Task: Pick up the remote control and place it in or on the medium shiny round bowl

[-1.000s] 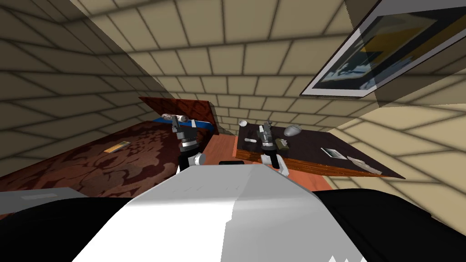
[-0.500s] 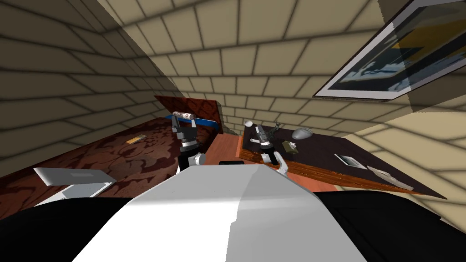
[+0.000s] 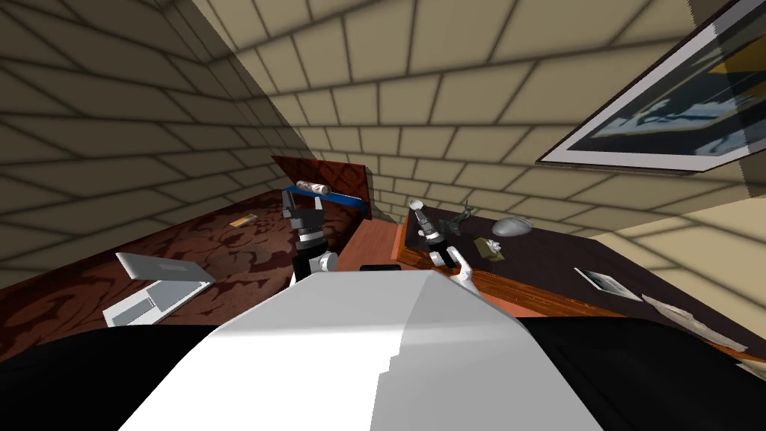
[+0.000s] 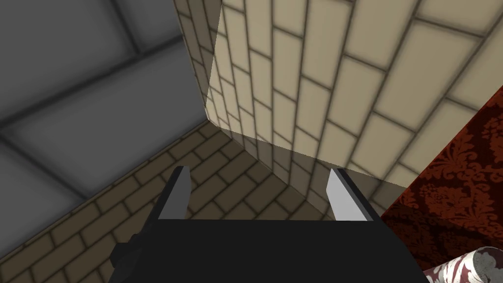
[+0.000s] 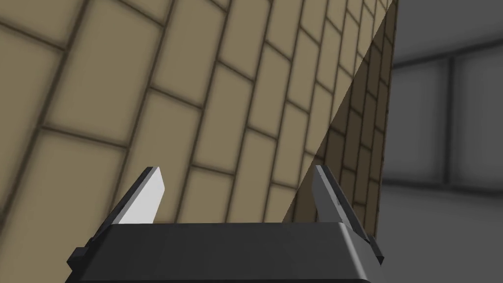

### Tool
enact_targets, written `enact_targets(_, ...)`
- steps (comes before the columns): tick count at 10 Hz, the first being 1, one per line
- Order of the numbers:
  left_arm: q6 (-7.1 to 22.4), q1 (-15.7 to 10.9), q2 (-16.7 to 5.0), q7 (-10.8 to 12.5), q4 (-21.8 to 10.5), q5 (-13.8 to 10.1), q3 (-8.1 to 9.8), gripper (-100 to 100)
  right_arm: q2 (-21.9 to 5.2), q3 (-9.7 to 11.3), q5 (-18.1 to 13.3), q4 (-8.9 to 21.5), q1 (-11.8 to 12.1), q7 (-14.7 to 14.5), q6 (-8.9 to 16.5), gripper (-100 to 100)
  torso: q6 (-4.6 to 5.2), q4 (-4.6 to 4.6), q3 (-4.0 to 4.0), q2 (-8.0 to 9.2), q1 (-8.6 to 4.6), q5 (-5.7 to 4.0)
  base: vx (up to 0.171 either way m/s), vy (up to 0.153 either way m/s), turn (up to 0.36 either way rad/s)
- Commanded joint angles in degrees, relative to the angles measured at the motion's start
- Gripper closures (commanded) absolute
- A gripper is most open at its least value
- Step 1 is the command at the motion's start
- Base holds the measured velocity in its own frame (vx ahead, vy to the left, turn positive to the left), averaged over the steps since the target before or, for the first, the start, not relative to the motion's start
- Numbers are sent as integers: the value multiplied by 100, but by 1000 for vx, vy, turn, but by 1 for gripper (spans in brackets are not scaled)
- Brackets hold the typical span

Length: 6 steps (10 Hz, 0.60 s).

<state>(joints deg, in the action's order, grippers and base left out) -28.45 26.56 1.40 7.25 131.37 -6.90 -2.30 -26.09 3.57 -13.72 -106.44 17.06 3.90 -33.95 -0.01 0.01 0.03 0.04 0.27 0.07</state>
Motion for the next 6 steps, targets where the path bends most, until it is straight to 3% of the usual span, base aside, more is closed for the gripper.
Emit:
enact_targets(1, 0, 0, 0, 0, 0, 0, 0, 0, -118, 50, -48, 198, -69, -2, -37, -100, 0, 0, 0, 0, 0, 0, -2, 63, 101)
enact_targets(4, 0, 1, 0, 0, 0, 0, 1, 0, -558, 344, -291, 693, -343, -53, -117, -100, 4, 0, 1, 3, -6, -1, 1, 70, 157)
enact_targets(5, 0, 0, 0, 0, 0, 0, 0, 0, -558, 344, -291, 789, -343, -53, -117, -100, 1, 0, 1, 2, -3, 0, 3, 57, 102)
enact_targets(6, 0, 1, 0, 0, 0, 0, 1, 0, -779, 512, -422, 991, -479, -83, -151, -100, 5, 0, 1, 2, -8, -1, -1, 56, 186)
